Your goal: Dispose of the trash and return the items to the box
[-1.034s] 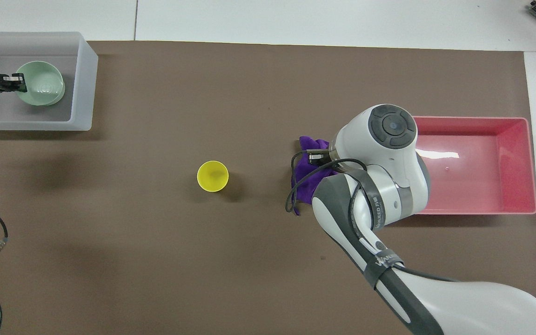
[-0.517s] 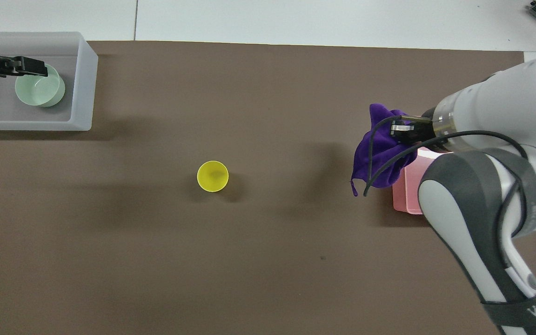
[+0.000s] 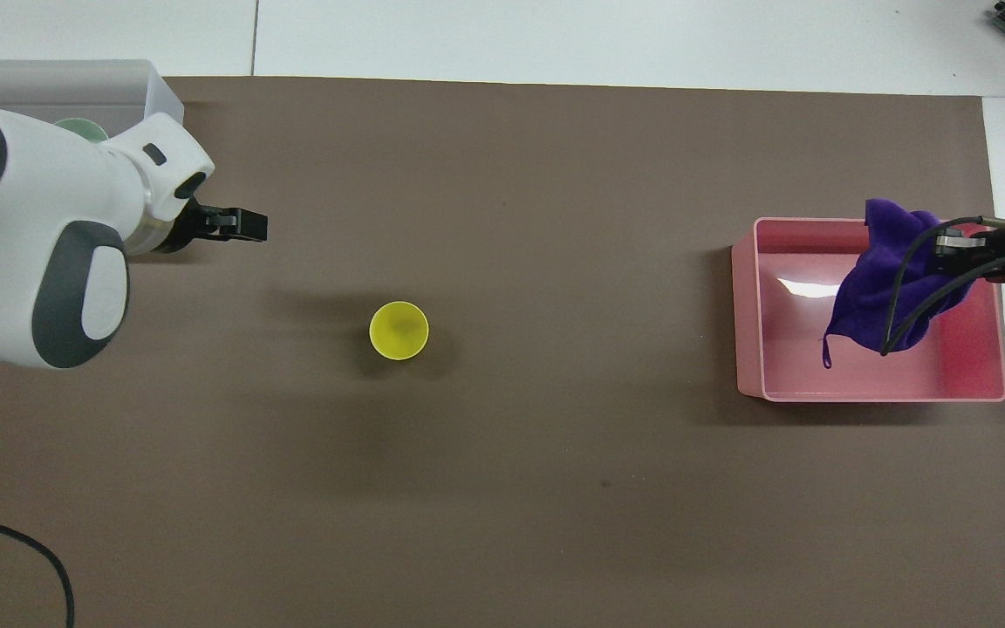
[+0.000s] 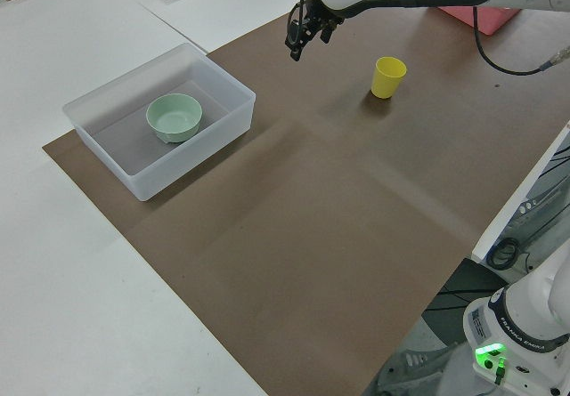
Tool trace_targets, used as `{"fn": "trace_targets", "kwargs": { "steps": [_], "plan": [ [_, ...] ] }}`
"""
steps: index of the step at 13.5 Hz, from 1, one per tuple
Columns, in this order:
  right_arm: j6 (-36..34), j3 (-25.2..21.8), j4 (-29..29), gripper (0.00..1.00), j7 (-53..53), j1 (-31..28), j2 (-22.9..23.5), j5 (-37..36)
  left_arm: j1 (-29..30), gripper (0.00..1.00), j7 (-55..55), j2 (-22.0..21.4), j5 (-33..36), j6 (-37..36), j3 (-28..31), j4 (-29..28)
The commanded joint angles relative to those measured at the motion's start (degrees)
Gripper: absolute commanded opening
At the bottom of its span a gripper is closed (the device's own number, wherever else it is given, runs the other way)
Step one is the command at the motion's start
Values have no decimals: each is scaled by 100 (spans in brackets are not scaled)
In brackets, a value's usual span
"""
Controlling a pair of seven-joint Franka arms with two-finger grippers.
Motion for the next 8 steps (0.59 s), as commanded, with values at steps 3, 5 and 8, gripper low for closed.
{"fn": "trace_targets", "kwargs": {
  "steps": [3,5,8],
  "plan": [
    [868,84,-642,0,-138,-386,152,-40,-992,100,-685,-450,91,870,101,-1162],
    [1157,84,-957,0,-85,-369,152,-14,-1248,100,-905,-459,91,1011,101,-1338],
    [1965,84,-1686,0,72,-298,152,39,-1468,100,-941,-450,99,1528,83,-1777]
  ]
}}
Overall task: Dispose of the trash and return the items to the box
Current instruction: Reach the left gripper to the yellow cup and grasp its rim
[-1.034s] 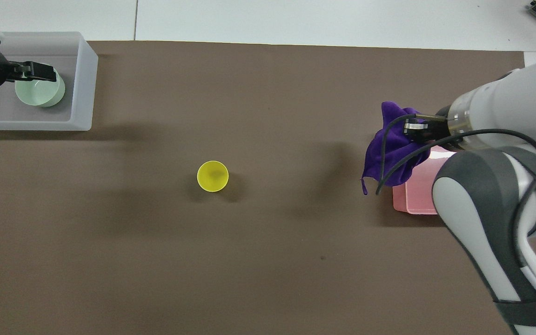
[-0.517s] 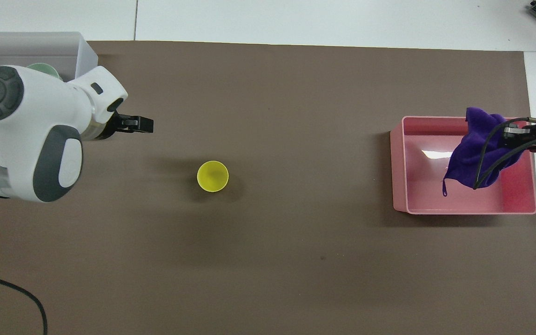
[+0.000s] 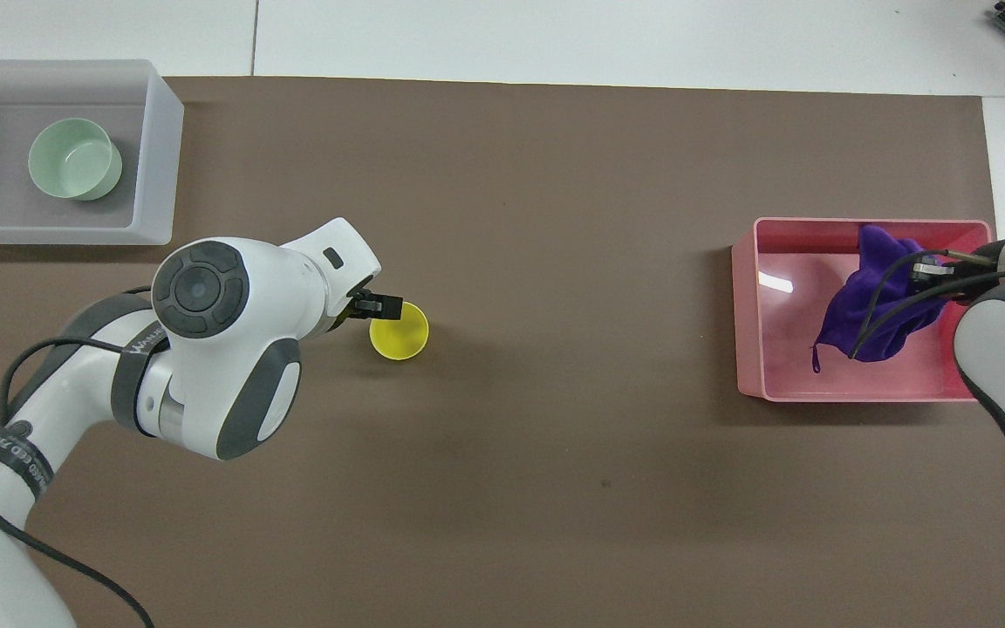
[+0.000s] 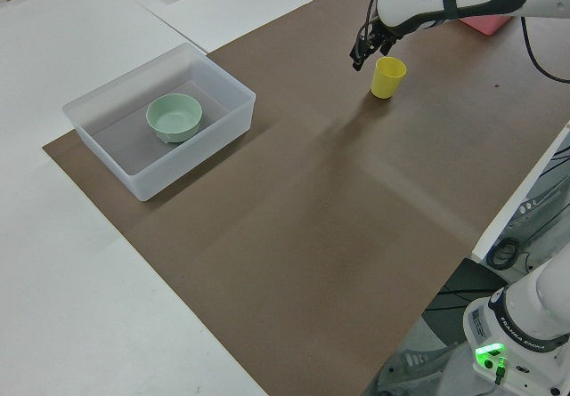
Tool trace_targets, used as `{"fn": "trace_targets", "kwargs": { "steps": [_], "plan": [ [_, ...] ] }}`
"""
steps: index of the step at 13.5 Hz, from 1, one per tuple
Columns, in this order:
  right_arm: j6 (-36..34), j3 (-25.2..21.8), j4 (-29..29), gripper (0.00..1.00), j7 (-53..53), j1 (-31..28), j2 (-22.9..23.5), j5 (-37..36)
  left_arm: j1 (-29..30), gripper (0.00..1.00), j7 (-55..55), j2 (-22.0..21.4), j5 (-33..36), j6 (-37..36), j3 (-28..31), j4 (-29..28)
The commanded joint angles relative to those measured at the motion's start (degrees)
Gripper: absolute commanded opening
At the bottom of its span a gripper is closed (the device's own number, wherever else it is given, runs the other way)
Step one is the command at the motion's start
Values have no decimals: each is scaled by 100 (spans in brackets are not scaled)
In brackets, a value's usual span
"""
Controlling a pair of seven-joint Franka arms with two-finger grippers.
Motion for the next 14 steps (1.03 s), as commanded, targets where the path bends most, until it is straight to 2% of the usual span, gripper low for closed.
{"fn": "trace_targets", "kwargs": {
  "steps": [1,2,3,4,5,6,7,11,14],
  "plan": [
    [646,63,-501,0,126,-1,31,31,-254,96,-113,-153,91,529,89,-563],
    [822,63,-501,0,134,52,163,31,-325,80,-131,-83,90,687,89,-608],
    [902,63,-501,0,126,122,269,31,-326,37,-288,-57,90,820,89,-695],
    [999,63,-501,1,134,192,357,31,-326,5,-359,-56,90,830,89,-705],
    [1043,63,-510,30,134,210,401,31,-317,0,-368,-56,90,812,98,-696],
    [1052,63,-510,72,134,210,428,31,-317,0,-368,-56,90,812,98,-696],
    [1052,63,-510,100,134,210,428,31,-317,0,-368,-56,90,777,98,-661],
    [851,125,-273,100,55,219,271,-4,-230,0,-351,-214,90,567,124,-486],
    [115,125,139,100,55,421,33,-75,217,0,-316,-285,90,-21,151,-3]
  ]
}}
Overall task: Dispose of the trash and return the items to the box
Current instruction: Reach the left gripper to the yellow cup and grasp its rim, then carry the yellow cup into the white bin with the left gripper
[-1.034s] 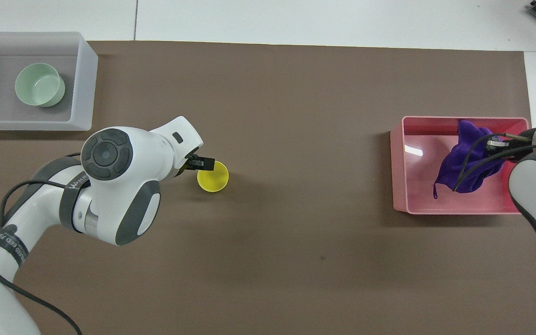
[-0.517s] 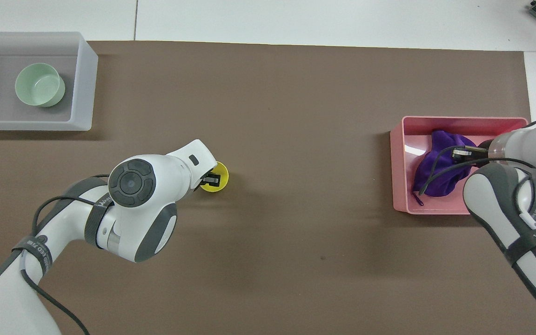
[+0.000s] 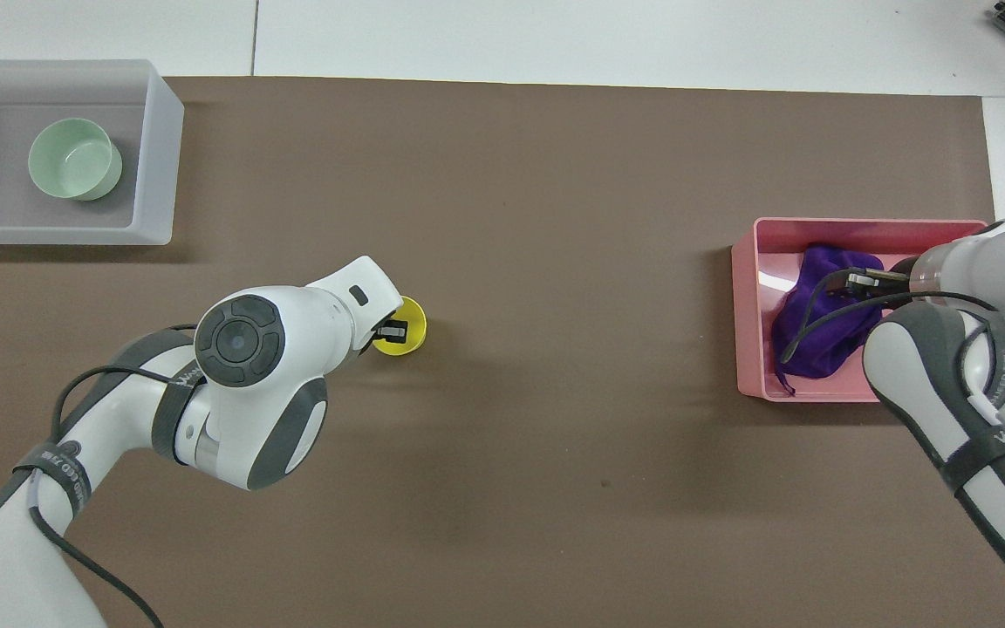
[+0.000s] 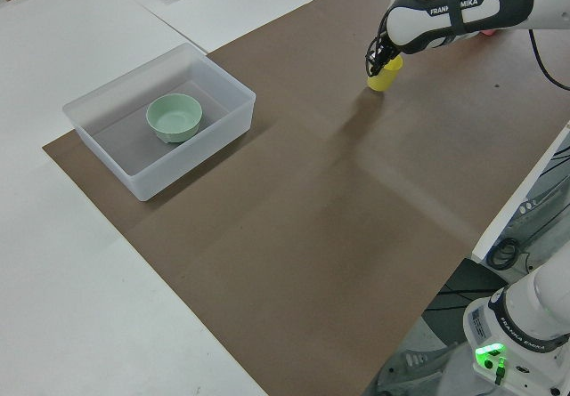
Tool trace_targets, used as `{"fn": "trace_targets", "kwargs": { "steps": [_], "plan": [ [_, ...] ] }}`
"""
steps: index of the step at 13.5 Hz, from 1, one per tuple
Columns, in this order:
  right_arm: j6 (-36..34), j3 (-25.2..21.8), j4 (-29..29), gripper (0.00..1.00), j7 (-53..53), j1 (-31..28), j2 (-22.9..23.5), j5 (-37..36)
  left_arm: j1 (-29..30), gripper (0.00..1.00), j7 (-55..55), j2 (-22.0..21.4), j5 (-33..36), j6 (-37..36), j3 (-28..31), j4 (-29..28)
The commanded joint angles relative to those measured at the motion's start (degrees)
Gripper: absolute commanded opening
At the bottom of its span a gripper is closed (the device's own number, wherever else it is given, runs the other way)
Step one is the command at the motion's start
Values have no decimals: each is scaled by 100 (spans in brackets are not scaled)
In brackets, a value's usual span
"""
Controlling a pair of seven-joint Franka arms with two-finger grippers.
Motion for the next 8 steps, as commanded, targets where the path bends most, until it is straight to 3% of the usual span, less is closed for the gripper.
{"fn": "trace_targets", "kwargs": {
  "steps": [1,3,6,8],
  "plan": [
    [-767,55,404,100,17,73,-266,-72,522,0,-21,-176,99,-480,9,387],
    [-1216,55,616,100,17,160,-476,-72,979,0,102,-281,99,-507,17,538],
    [-1630,64,731,100,17,396,-670,-124,1849,0,600,-133,99,-1007,9,1266],
    [-2391,64,1290,100,8,416,-724,-274,2420,0,1269,25,91,-1017,0,1513]
  ]
}}
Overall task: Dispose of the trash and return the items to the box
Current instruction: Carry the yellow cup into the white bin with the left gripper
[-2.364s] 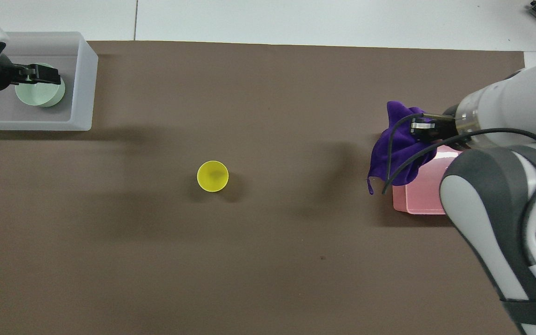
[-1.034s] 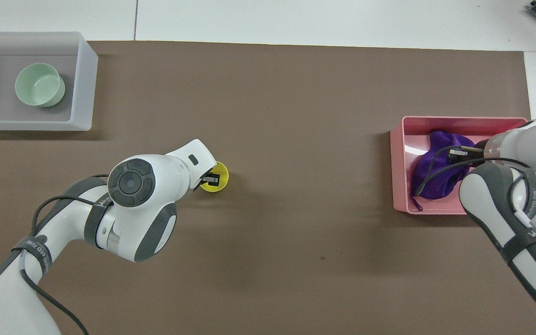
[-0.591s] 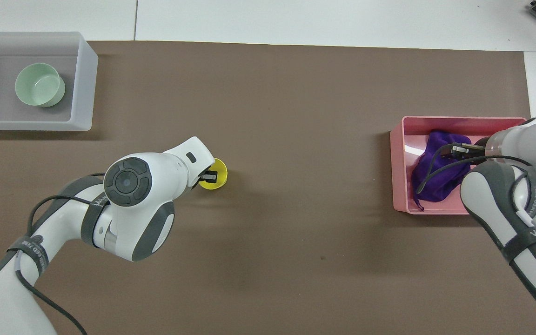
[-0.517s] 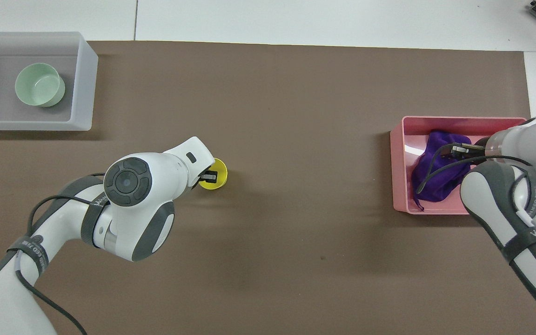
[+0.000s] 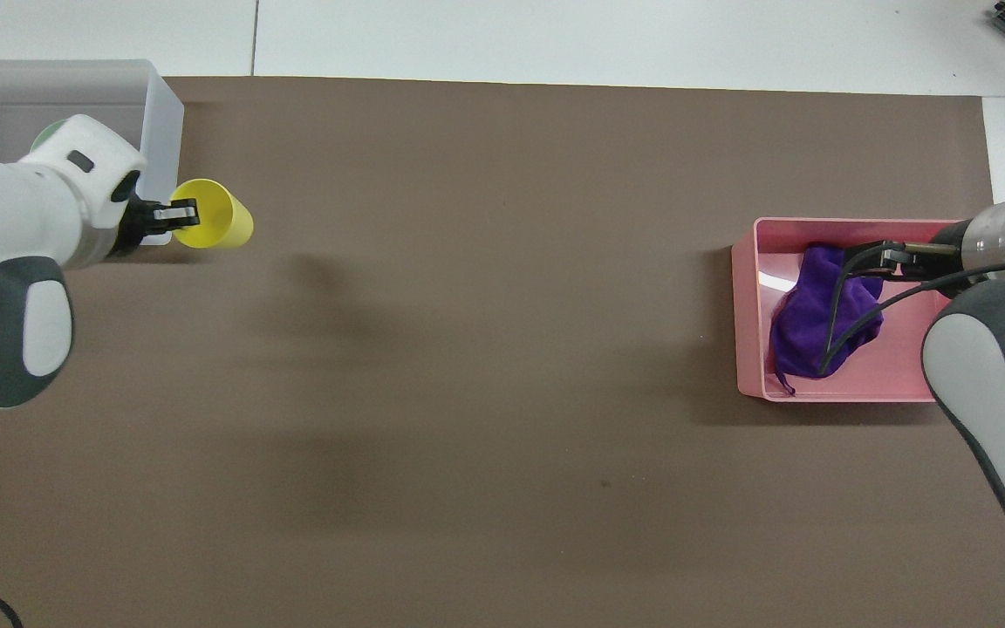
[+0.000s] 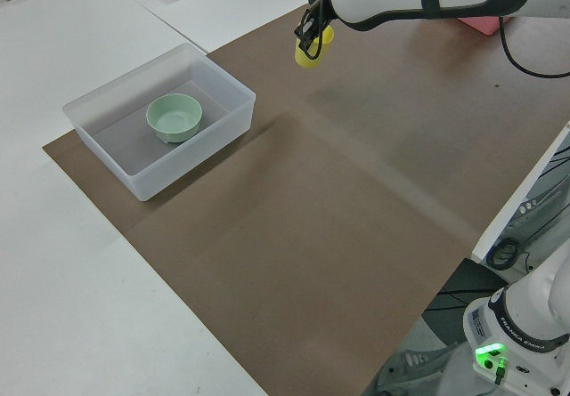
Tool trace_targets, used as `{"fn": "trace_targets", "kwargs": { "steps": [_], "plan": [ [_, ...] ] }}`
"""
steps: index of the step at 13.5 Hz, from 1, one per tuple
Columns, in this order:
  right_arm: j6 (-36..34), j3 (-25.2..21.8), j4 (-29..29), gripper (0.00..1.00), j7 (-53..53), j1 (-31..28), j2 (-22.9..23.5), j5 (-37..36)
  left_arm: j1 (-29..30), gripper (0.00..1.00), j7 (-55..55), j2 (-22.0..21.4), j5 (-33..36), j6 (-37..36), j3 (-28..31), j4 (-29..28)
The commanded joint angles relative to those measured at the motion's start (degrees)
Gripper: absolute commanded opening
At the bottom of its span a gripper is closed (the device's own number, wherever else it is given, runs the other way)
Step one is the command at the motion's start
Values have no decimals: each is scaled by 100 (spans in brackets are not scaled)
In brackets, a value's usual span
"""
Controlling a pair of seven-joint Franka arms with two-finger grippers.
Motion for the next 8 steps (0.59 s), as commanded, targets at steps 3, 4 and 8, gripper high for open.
{"fn": "trace_targets", "kwargs": {
  "steps": [3,4,8],
  "plan": [
    [-1729,31,1274,100,1,-11,-53,-140,1081,0,1164,802,23,-279,-80,1112],
    [-1906,31,1398,100,1,-11,-80,-140,1205,0,1339,1013,24,-297,-88,1315],
    [-2408,22,1654,100,-25,-20,-308,-132,1627,0,1674,2137,15,-403,-123,2519]
  ]
}}
